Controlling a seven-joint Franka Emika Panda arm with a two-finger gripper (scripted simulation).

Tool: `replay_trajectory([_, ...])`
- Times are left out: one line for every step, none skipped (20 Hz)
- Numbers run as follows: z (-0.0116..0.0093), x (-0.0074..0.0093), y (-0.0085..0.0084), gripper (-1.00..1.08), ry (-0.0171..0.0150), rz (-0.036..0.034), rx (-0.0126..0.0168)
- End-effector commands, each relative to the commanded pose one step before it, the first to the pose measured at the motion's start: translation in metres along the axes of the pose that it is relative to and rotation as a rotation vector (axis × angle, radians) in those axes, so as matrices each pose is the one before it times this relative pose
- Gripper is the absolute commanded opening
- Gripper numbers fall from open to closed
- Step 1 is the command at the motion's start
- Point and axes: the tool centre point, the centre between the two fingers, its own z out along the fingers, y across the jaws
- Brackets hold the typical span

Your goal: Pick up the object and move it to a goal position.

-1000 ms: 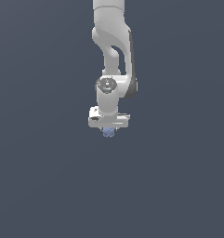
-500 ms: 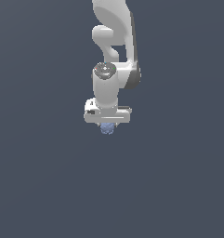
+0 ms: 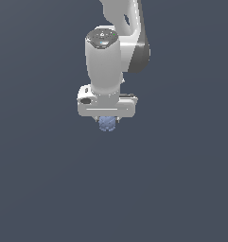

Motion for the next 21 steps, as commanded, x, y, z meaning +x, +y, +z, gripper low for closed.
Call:
replay_trajectory([-0.02158, 0.00763, 0.00098, -1.00, -0.00120, -0.00008, 0.00000])
replay_trajectory([-0.00736, 0.00286, 0.00034, -1.00, 0.00000, 0.00000, 0.00000])
replay_trajectory([-0.00685, 0.00269, 0.00032, -1.00, 0.00000, 0.00000, 0.00000])
replay_trajectory([-0.00633, 0.00254, 0.00030, -1.00, 0.00000, 0.00000, 0.00000])
replay_trajectory([-0.00581, 0.00240, 0.00027, -1.00, 0.00000, 0.00000, 0.00000])
replay_trajectory([-0.00529, 0.00225, 0.00025, -1.00, 0.00000, 0.00000, 0.00000])
replay_trajectory([-0.00481, 0.00208, 0.00023, -1.00, 0.00000, 0.00000, 0.00000])
replay_trajectory([-0.00433, 0.00190, 0.00021, -1.00, 0.00000, 0.00000, 0.00000])
replay_trajectory([-0.00386, 0.00171, 0.00018, -1.00, 0.00000, 0.00000, 0.00000])
replay_trajectory([-0.00340, 0.00152, 0.00016, -1.00, 0.00000, 0.00000, 0.00000])
replay_trajectory([-0.00296, 0.00133, 0.00014, -1.00, 0.00000, 0.00000, 0.00000])
replay_trajectory([-0.00253, 0.00116, 0.00012, -1.00, 0.00000, 0.00000, 0.00000])
replay_trajectory([-0.00210, 0.00098, 0.00010, -1.00, 0.00000, 0.00000, 0.00000])
replay_trajectory([-0.00168, 0.00082, 0.00008, -1.00, 0.00000, 0.00000, 0.00000])
replay_trajectory([-0.00127, 0.00066, 0.00006, -1.00, 0.00000, 0.00000, 0.00000])
replay_trajectory([-0.00086, 0.00050, 0.00004, -1.00, 0.00000, 0.00000, 0.00000])
replay_trajectory([-0.00045, 0.00034, 0.00002, -1.00, 0.00000, 0.00000, 0.00000])
replay_trajectory([-0.00005, 0.00019, 0.00000, -1.00, 0.00000, 0.00000, 0.00000])
replay_trajectory([0.00035, 0.00003, -0.00001, -1.00, 0.00000, 0.00000, 0.00000])
replay_trajectory([0.00061, -0.00010, -0.00003, -1.00, 0.00000, 0.00000, 0.00000])
replay_trajectory([0.00024, -0.00005, -0.00001, -1.00, 0.00000, 0.00000, 0.00000])
